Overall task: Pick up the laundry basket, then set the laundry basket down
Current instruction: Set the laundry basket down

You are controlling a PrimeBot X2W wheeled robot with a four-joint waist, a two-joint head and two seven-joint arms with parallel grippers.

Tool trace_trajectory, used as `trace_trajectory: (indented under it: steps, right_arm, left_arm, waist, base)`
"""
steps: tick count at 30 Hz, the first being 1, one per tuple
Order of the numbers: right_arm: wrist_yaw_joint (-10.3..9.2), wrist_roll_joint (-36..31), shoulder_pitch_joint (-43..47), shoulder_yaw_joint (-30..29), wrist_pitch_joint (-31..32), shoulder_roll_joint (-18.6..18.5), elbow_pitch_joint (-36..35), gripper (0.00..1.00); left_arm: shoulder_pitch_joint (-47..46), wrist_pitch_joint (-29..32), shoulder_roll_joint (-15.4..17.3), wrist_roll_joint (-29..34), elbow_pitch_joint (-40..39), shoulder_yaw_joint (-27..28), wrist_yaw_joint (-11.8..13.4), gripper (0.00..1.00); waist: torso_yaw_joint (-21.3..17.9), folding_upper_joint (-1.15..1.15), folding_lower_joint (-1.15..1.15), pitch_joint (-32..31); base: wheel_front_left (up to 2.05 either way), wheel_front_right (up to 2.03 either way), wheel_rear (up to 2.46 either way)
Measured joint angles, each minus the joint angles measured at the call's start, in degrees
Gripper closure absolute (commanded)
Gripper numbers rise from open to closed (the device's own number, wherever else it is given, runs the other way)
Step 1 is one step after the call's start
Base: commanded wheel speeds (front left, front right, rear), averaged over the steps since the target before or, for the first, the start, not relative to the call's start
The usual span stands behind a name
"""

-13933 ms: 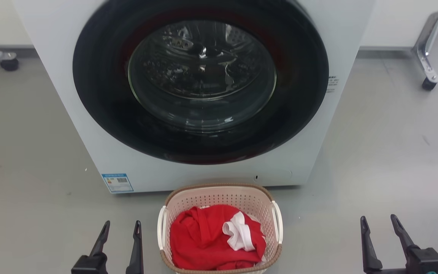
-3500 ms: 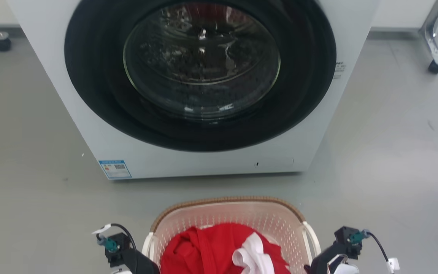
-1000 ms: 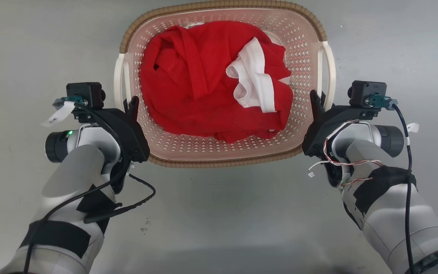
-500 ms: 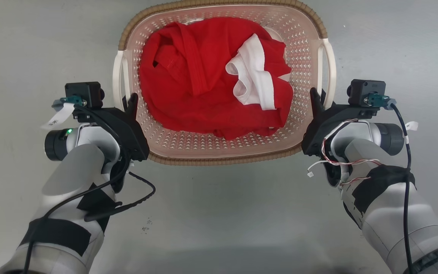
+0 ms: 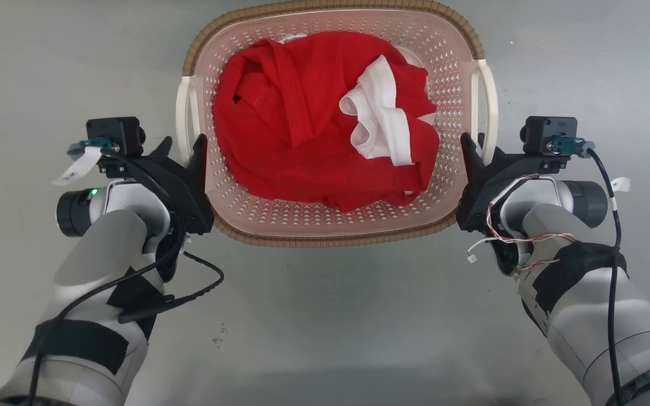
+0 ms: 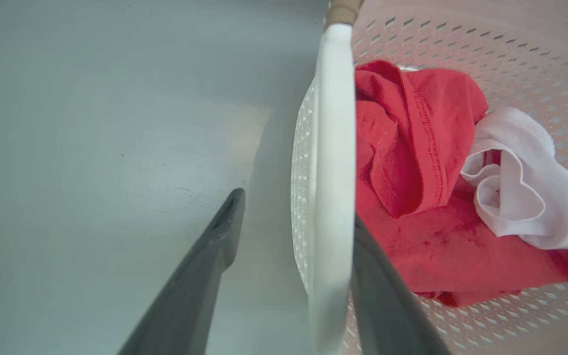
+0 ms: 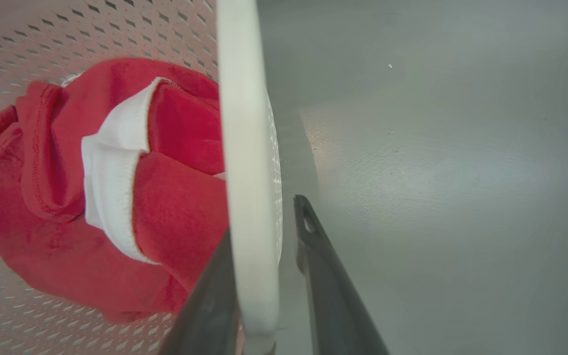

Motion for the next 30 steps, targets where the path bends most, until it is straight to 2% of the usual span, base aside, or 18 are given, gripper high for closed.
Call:
trace_trajectory:
  steps: [1,2,3,4,7,13,17,30]
  right_arm:
    - [0.34,0.05,-0.05,0.07,0.02,-0.14,-0.03,0.54]
    - [0.37,0.07,-0.08,0.23,0.08,-0.27,-0.04,0.54]
    - [0.56,0.11,-0.10,0.24,0.09,-0.34,-0.11,0.41]
    - [0.98,0.41,-0.10,0.24,0.24,-0.42,-0.23,0.14]
    - [1.53,0.96,-0.10,0.57,0.56,-0.47,-0.58,0.00]
    - [2.80,2.66,0.16,1.82,1.10,-0.64,-4.26,0.00]
    - [2.78,3.54,0.68,2.78,1.35,-0.74,-5.43,0.00]
    - [2.92,4.16,3.31,2.42,0.46,-0.68,-0.60,0.00]
  left_arm:
    - [-0.18,0.00,0.10,-0.02,0.09,0.00,0.00,0.00]
    - [-0.37,0.01,0.19,-0.09,0.13,0.00,0.00,0.00]
    - [-0.48,0.15,0.21,-0.10,0.13,0.00,-0.02,0.00]
    - [-0.53,0.35,0.20,-0.13,0.13,0.00,-0.03,0.00]
    - [-0.53,0.45,0.05,-0.33,0.18,-0.01,-0.05,0.00]
    - [-0.64,0.80,-0.69,-0.63,0.15,-0.10,-0.51,0.00]
    - [-0.65,0.93,-1.01,-1.03,0.18,-0.30,-0.52,0.00]
    - [3.24,-1.92,-0.90,-1.59,0.75,-0.85,-0.57,0.00]
  waist:
    - [0.03,0.00,0.00,-0.01]
    - [0.06,0.00,0.00,-0.02]
    - [0.09,0.00,0.00,-0.02]
    - [0.11,0.00,0.00,-0.02]
    - [0.18,0.00,0.00,-0.05]
    - [0.50,0.00,0.00,-0.11]
    - [0.88,0.00,0.00,-0.61]
    - [1.09,0.00,0.00,-6.77]
  base:
    - [0.00,0.00,0.00]
    - [0.00,0.00,0.00]
    - [0.00,0.00,0.00]
    - [0.00,0.00,0.00]
    - [0.00,0.00,0.00]
    - [0.00,0.00,0.00]
    - [0.00,0.00,0.00]
    - [0.00,0.00,0.00]
